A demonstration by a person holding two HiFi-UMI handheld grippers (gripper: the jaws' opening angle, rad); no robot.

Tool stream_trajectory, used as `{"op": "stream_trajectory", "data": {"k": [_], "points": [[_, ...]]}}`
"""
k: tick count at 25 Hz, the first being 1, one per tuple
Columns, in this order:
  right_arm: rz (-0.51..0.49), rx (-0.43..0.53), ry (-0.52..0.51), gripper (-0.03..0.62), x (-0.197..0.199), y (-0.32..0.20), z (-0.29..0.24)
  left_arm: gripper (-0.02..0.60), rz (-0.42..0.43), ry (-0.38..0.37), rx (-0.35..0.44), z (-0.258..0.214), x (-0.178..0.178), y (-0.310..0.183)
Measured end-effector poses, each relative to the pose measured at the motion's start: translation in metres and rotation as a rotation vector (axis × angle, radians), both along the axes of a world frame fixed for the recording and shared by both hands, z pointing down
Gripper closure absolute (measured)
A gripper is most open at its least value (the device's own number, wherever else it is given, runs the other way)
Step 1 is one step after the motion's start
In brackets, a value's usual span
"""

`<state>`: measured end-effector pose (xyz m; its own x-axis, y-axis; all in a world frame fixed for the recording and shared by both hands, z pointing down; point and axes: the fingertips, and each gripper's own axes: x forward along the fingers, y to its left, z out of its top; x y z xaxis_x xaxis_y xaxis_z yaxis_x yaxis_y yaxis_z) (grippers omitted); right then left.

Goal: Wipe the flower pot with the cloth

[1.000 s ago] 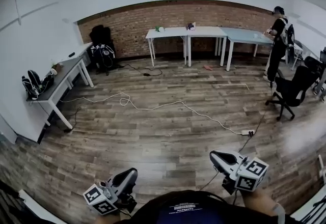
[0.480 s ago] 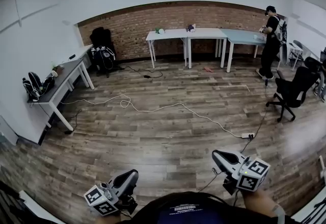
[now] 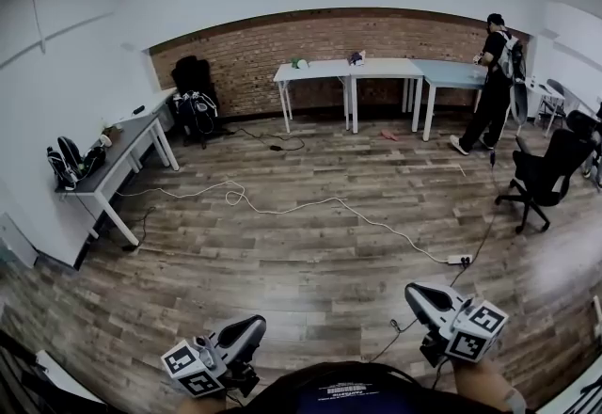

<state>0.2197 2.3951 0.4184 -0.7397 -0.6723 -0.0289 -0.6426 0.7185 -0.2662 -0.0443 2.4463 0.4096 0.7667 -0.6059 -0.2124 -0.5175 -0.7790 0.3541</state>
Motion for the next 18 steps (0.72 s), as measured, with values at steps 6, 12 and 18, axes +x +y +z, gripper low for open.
{"op": "stream_trajectory", "data": {"k": [6,12,18], "points": [[0.024,0.014,0.006,0.594,0.053,-0.01,-0.003,0.584,-0.001,-0.019,-0.002,-0.007,0.044,-0.008],[0.008,0.032,0.016,0.594,0.099,-0.023,-0.004,0.584,-0.002,-0.016,-0.029,-0.007,0.095,-0.012],[-0.026,0.013,0.029,0.594,0.107,-0.043,0.009,0.584,-0.021,-0.013,-0.037,0.0,0.109,-0.026]]}}
